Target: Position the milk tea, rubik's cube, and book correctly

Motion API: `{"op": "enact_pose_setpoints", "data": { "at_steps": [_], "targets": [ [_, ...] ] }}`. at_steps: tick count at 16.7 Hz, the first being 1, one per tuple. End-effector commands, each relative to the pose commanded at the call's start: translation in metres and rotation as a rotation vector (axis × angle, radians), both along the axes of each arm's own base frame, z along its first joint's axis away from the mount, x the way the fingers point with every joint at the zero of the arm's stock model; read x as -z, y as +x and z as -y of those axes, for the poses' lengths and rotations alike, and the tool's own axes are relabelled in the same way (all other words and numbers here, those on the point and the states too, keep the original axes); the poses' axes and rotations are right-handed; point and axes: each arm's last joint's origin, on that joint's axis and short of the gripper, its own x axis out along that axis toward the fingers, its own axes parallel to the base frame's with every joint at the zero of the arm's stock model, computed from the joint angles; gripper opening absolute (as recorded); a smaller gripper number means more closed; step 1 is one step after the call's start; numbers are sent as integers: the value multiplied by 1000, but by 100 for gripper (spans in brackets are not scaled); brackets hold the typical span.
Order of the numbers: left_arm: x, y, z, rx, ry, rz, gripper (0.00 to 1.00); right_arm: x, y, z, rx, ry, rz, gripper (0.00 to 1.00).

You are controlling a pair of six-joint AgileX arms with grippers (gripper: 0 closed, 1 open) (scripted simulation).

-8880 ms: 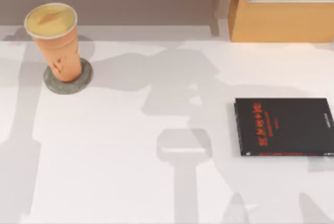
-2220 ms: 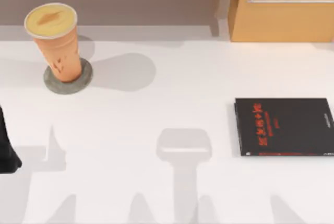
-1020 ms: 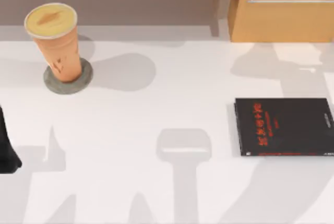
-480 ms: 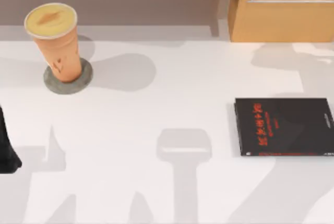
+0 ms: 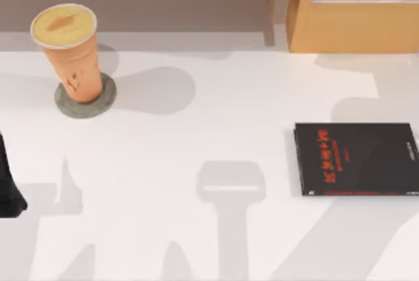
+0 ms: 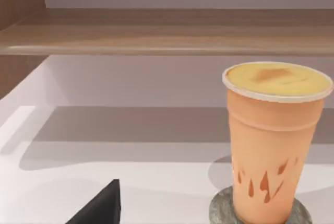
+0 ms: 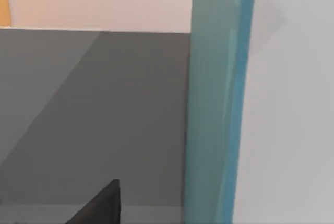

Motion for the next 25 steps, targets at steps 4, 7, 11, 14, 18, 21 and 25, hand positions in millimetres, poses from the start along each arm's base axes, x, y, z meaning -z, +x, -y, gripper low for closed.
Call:
{"op": "enact_pose_setpoints", "data": {
  "at_steps": [4,7,11,14,18,21,25],
  "targets": [
    [0,0,0,0,0,0,100,0,2,0,0,0,0,100],
    [0,0,0,0,0,0,100,0,2,0,0,0,0,77],
    [0,0,0,0,0,0,100,0,2,0,0,0,0,47],
    [0,0,0,0,0,0,100,0,2,0,0,0,0,25],
    [0,0,0,0,0,0,100,0,2,0,0,0,0,0],
    [0,0,0,0,0,0,100,0,2,0,0,0,0,0],
    [0,0,0,0,0,0,100,0,2,0,0,0,0,0]
  ]
}}
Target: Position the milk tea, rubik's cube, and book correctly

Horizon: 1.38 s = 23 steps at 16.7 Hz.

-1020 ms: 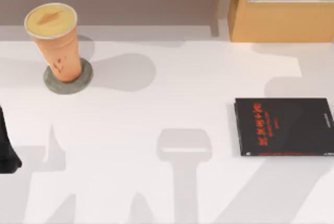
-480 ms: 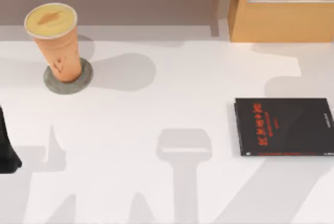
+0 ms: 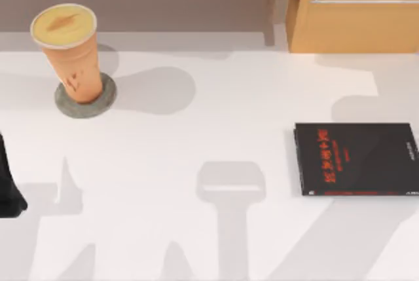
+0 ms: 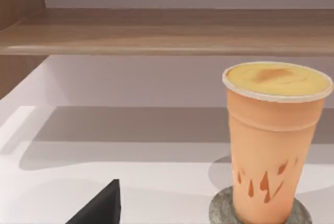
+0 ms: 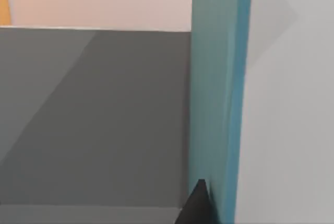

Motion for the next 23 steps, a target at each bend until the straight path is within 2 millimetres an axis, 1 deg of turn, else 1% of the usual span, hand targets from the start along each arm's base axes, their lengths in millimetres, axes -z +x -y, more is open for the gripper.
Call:
{"op": "enact_pose_setpoints", "data": {
  "at_steps": [7,11,12,14,16,19,21,23],
  "targets": [
    [0,0,0,0,0,0,100,-11,-11,1,3,0,2,0],
    [0,0,0,0,0,0,100,-10,-9,-1,-2,2,2,0],
    [0,0,0,0,0,0,100,-13,-11,-2,7,9,8,0],
    [0,0,0,0,0,0,100,-26,-20,-8,50,47,43,0],
    [0,0,0,0,0,0,100,-47,-36,-21,112,124,106,0],
    [0,0,0,0,0,0,100,-76,-70,-52,202,322,235,0],
    [0,0,0,0,0,0,100,-85,-95,-78,244,507,319,0],
    [0,0,0,0,0,0,100,-81,-119,-107,261,723,380,0]
  ]
}}
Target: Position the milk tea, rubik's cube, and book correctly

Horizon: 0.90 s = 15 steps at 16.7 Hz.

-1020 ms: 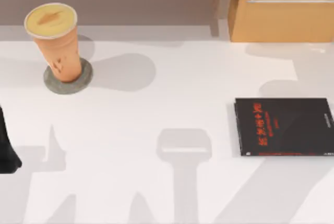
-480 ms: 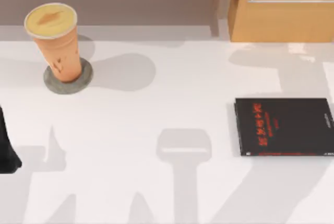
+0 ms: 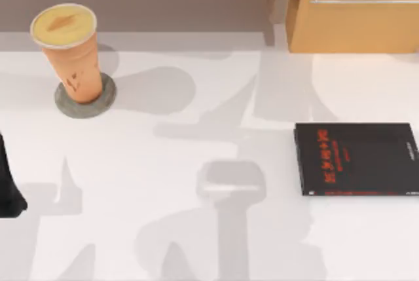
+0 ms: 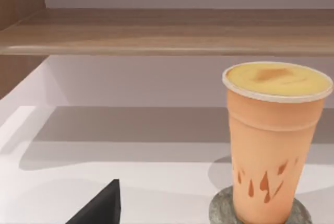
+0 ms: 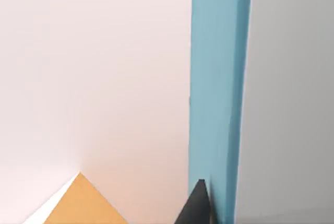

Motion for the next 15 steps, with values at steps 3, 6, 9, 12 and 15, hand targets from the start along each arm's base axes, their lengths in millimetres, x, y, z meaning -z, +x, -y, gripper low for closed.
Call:
{"op": "enact_pose_setpoints", "data": {
  "at_steps": [3,6,9,12,15],
  "targets": [
    [0,0,0,0,0,0,100,30,-27,-50,-56,331,69,0],
    [0,0,0,0,0,0,100,84,-50,-106,-148,634,9,0],
    [0,0,0,0,0,0,100,148,-81,-157,-212,850,-160,0],
    [0,0,0,0,0,0,100,203,-121,-187,-223,944,-366,0],
    [0,0,0,0,0,0,100,236,-151,-197,-206,951,-512,0]
  ]
}}
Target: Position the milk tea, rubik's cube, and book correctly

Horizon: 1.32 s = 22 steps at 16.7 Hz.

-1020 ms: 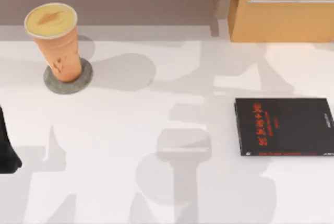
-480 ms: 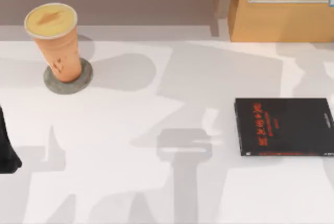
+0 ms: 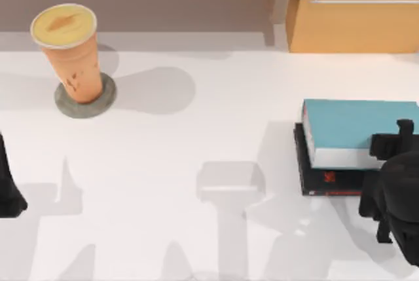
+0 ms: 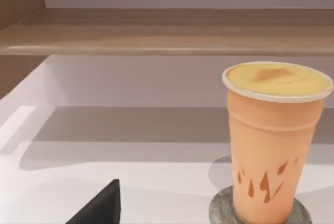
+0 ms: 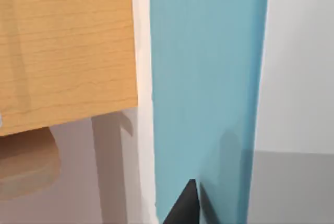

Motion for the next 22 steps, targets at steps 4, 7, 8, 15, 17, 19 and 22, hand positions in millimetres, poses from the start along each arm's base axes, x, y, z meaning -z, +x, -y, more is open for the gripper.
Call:
{"op": "enact_pose_setpoints", "data": {
  "at_steps": [4,7,8,15,17,19,22],
  "targets": [
    [0,0,0,0,0,0,100,6,-5,-1,-9,-5,-24,0],
    [0,0,0,0,0,0,100,2,-2,-1,-4,8,-7,0],
    [0,0,0,0,0,0,100,4,-2,-1,-5,4,-12,0],
    [0,0,0,0,0,0,100,7,-1,-1,-9,-5,-24,15],
    [0,0,0,0,0,0,100,7,-1,-1,-9,-5,-24,30],
    [0,0,0,0,0,0,100,7,-1,-1,-9,-5,-24,45],
    [0,0,0,0,0,0,100,7,-1,-1,-9,-5,-24,68]
  ]
}}
